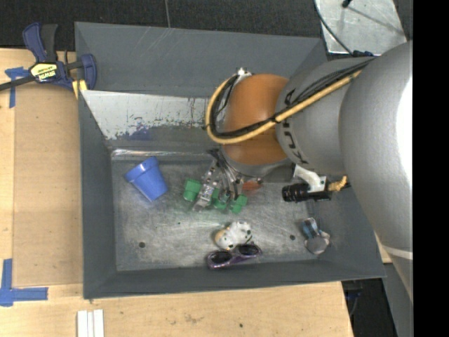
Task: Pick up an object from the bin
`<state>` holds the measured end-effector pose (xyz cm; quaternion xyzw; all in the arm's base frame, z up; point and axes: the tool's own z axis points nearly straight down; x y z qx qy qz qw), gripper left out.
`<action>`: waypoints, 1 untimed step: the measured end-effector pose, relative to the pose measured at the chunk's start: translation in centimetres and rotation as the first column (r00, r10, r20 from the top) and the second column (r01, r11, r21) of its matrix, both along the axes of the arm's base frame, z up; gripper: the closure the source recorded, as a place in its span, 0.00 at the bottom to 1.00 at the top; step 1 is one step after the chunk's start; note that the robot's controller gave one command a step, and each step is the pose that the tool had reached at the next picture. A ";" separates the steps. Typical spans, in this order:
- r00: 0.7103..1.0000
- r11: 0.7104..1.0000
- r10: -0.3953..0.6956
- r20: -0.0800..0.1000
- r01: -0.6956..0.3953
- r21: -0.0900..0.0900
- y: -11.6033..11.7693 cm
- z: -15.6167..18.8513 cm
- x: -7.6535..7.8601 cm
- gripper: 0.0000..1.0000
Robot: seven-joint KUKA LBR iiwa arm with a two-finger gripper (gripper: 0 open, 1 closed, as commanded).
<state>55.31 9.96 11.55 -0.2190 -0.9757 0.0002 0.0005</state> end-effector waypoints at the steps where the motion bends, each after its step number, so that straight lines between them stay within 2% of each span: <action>1: 1.000 1.000 0.001 -0.004 -0.001 -0.001 0.0 2.1 -0.1 1.00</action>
Offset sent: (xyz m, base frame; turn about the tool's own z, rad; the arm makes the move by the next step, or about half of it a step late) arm 0.0000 0.0001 0.0560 0.0000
